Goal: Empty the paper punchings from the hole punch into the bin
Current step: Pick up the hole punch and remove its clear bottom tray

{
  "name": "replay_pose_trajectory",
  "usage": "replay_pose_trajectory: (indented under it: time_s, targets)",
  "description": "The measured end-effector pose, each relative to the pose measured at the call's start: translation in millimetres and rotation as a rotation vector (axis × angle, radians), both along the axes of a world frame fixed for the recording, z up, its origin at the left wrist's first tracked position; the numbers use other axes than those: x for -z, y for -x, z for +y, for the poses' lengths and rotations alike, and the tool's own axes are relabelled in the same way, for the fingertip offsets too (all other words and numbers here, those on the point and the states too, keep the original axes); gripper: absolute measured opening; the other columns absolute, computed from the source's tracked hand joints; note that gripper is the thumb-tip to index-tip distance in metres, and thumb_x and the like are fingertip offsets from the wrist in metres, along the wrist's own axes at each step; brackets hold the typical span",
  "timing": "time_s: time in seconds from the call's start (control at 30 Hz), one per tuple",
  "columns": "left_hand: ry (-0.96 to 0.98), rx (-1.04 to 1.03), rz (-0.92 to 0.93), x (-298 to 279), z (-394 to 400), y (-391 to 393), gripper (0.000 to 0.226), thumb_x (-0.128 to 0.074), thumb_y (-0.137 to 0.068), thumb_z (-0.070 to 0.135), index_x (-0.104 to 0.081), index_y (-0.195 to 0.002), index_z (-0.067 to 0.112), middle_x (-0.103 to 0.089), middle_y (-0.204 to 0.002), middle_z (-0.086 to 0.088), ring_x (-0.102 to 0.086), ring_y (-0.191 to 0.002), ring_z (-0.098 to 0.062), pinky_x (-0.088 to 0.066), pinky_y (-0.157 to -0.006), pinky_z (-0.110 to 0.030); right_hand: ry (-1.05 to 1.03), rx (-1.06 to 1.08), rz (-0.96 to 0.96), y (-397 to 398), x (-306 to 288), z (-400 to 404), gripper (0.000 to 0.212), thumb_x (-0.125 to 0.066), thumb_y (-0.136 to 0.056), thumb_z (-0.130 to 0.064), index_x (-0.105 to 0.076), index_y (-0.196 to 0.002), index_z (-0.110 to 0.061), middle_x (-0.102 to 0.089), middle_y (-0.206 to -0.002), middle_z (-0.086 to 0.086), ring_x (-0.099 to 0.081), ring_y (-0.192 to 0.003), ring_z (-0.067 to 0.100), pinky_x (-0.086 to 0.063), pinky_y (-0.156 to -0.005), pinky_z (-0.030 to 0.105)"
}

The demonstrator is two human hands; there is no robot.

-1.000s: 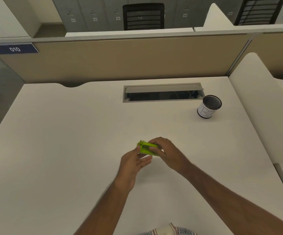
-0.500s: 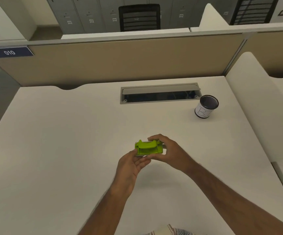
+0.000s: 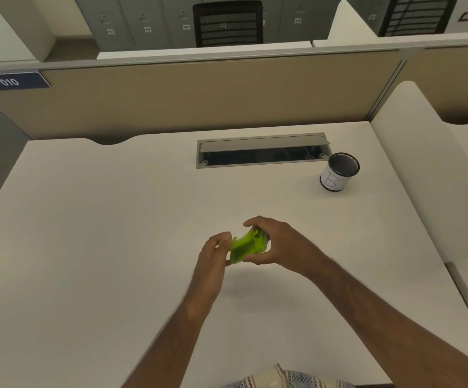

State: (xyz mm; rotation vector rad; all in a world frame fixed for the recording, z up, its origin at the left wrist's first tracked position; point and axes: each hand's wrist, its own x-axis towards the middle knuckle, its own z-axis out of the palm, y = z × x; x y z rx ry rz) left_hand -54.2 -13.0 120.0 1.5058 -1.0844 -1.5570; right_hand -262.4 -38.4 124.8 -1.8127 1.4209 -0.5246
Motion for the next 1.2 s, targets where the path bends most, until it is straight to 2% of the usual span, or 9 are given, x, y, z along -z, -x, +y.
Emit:
replay_pose_trajectory:
  time_s: [0.13,0.27,0.37,0.5,0.6,0.73,0.93,1.07,1.2]
  targets:
    - [-0.044,0.076,0.042,-4.6,0.3,6.1,0.039,-0.050,-0.097,0.071,-0.068,-0.119,0.044,-0.078,-0.113,0.022,-0.074,-0.111,-0.001,-0.061,-0.078,-0.016,0.010,-0.038,0.088,-4.7,-10.0,-0.9,0.069,-0.086,-0.078,-0.057,-0.045,-0.132,-0.047,-0.057,-0.107,-0.025,-0.053,-0.098,-0.017,-0.044,-0.067,0.003]
    - [-0.105,0.047,0.133,-4.1,2.4,13.6,0.051,-0.050,-0.094,0.077,-0.077,-0.118,0.040,-0.076,-0.122,0.004,-0.076,-0.112,-0.009,-0.064,-0.084,-0.026,0.026,-0.018,0.082,-10.6,-17.1,0.7,0.071,-0.084,-0.075,-0.064,-0.042,-0.130,-0.048,-0.055,-0.098,-0.029,-0.051,-0.098,-0.017,-0.042,-0.065,0.007]
    - [-0.176,0.004,0.283,-8.3,2.7,16.7,0.050,-0.051,-0.096,0.076,-0.079,-0.120,0.042,-0.078,-0.127,-0.006,-0.076,-0.118,-0.019,-0.064,-0.090,-0.033,0.057,0.027,0.077,-16.2,-18.0,5.5,0.072,-0.081,-0.073,-0.070,-0.043,-0.131,-0.048,-0.057,-0.105,-0.031,-0.052,-0.103,-0.013,-0.047,-0.076,0.015]
    - [-0.285,-0.047,0.511,-8.9,-0.5,18.8,0.063,-0.047,-0.103,0.070,-0.073,-0.136,0.024,-0.074,-0.136,-0.015,-0.071,-0.127,-0.030,-0.060,-0.102,-0.045,0.107,0.079,0.059,-24.9,-20.7,12.4,0.067,-0.076,-0.071,-0.075,-0.050,-0.126,-0.046,-0.063,-0.115,-0.024,-0.055,-0.110,0.000,-0.052,-0.085,0.022]
    - [-0.320,-0.092,0.606,-5.2,0.9,18.2,0.063,-0.054,-0.103,0.065,-0.073,-0.136,0.015,-0.073,-0.136,-0.020,-0.071,-0.126,-0.034,-0.060,-0.101,-0.046,0.105,0.094,0.035,-30.1,-22.3,15.2,0.060,-0.074,-0.077,-0.071,-0.055,-0.127,-0.043,-0.063,-0.117,-0.025,-0.054,-0.111,0.001,-0.050,-0.086,0.020]
    - [-0.314,-0.115,0.616,1.0,-0.5,14.4,0.066,-0.062,-0.099,0.066,-0.073,-0.134,0.011,-0.074,-0.129,-0.019,-0.071,-0.117,-0.030,-0.061,-0.096,-0.042,0.081,0.114,-0.003,-34.8,-19.5,22.3,0.058,-0.069,-0.088,-0.066,-0.059,-0.139,-0.040,-0.062,-0.136,-0.027,-0.049,-0.125,-0.006,-0.040,-0.098,0.011]
    - [-0.312,-0.147,0.614,12.0,-0.1,10.6,0.059,-0.059,-0.099,0.066,-0.079,-0.124,0.017,-0.077,-0.128,-0.017,-0.076,-0.116,-0.028,-0.063,-0.092,-0.041,0.060,0.170,-0.069,-45.1,-12.3,31.8,0.052,-0.066,-0.095,-0.058,-0.062,-0.143,-0.039,-0.057,-0.147,-0.030,-0.047,-0.136,-0.008,-0.041,-0.113,0.020]
    - [-0.355,-0.165,0.737,17.7,0.4,7.9,0.048,-0.071,-0.093,0.057,-0.082,-0.110,0.013,-0.077,-0.113,-0.016,-0.078,-0.101,-0.028,-0.065,-0.086,-0.039,0.141,0.157,0.020,-49.8,-13.6,35.0,0.039,-0.068,-0.095,-0.054,-0.071,-0.131,-0.039,-0.059,-0.143,-0.029,-0.052,-0.129,-0.006,-0.049,-0.104,0.022]
    - [-0.326,-0.132,0.803,17.1,2.9,9.7,0.051,-0.076,-0.086,0.056,-0.081,-0.110,0.011,-0.078,-0.109,-0.014,-0.079,-0.099,-0.026,-0.066,-0.081,-0.036,0.432,0.139,0.191,-56.8,-22.5,39.5,0.038,-0.060,-0.094,-0.055,-0.078,-0.119,-0.033,-0.071,-0.130,-0.018,-0.065,-0.113,0.004,-0.058,-0.078,0.023]
